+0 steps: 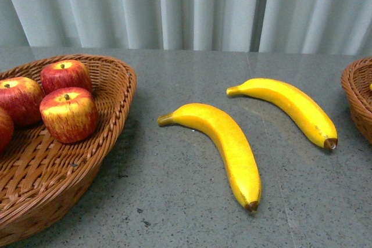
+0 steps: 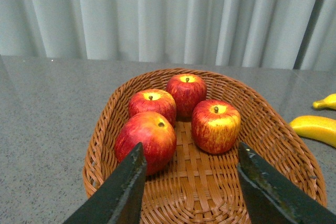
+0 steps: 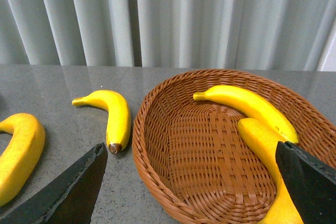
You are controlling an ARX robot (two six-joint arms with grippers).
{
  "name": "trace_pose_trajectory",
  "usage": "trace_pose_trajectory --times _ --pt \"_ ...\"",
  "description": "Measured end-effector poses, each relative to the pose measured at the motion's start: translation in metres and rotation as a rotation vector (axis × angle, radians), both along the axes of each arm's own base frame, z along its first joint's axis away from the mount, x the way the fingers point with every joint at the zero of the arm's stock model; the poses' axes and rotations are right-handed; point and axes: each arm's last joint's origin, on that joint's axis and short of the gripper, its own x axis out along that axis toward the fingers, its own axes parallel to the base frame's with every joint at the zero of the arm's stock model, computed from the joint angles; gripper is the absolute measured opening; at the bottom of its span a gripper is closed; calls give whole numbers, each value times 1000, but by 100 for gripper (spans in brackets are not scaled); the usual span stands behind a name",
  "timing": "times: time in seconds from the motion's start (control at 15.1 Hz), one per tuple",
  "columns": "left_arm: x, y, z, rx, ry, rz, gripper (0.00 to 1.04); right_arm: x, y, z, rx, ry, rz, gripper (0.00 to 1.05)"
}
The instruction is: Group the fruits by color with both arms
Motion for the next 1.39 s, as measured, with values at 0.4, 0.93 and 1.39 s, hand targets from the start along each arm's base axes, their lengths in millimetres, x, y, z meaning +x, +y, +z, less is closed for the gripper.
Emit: trace_pose_trajectory --times 0.4,0.93,1.39 --pt "0 0 0 1 0 0 98 0 0 0 0 0 0 98" --pt "0 0 0 1 0 0 98 0 0 0 0 0 0 98" --pt "0 0 0 1 0 0 98 40 2 59 111 -140 65 98"
